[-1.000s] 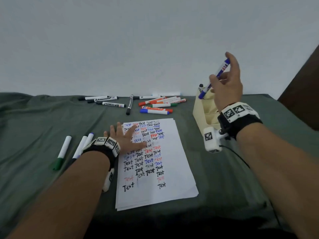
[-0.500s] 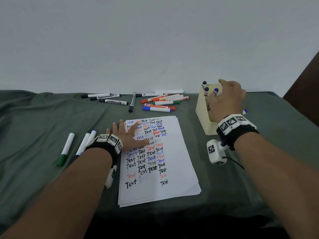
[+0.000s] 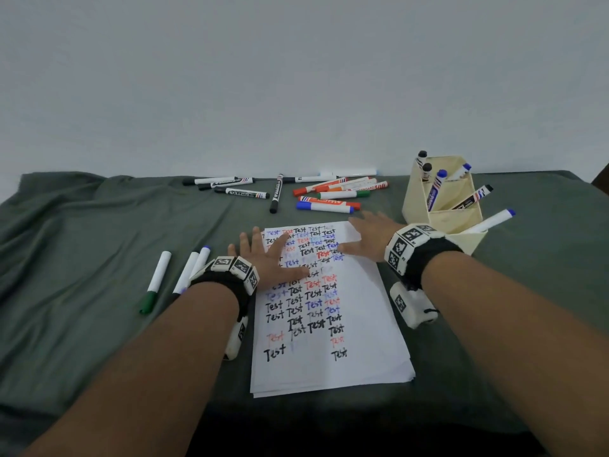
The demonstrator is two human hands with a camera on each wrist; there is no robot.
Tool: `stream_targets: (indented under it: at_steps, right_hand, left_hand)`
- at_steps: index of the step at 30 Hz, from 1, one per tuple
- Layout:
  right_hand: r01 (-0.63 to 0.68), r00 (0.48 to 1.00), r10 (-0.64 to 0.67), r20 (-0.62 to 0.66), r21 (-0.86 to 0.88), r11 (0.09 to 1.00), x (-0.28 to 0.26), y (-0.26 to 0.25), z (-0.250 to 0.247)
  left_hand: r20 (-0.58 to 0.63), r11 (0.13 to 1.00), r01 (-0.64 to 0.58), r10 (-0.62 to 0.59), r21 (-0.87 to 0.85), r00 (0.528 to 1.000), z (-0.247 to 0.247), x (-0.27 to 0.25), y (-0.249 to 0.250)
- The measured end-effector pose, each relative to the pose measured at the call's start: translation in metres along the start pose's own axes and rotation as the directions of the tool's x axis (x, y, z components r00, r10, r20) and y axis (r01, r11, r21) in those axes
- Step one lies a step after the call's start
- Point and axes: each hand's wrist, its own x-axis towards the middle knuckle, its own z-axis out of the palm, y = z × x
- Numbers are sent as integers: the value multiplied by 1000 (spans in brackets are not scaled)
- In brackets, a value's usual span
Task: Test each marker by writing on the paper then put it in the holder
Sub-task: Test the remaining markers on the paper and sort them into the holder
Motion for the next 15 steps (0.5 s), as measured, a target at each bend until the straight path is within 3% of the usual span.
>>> stream_targets:
  at_steps: [6,12,15]
  right_hand:
    - [-23,1000,23,19,3,1000,9,-4,17]
    - [36,974,-41,-221,-26,999,21,-2,-5]
    - [6,973,-14,-230,-34,999,32,-1,-13]
  left_hand:
    - [-4,1000,-2,2,-1,1000,2,2,-1]
    - [-5,1000,-1,2,9,1000,1,1,1]
    - [-13,1000,4,-3,14,1000,2,1,1]
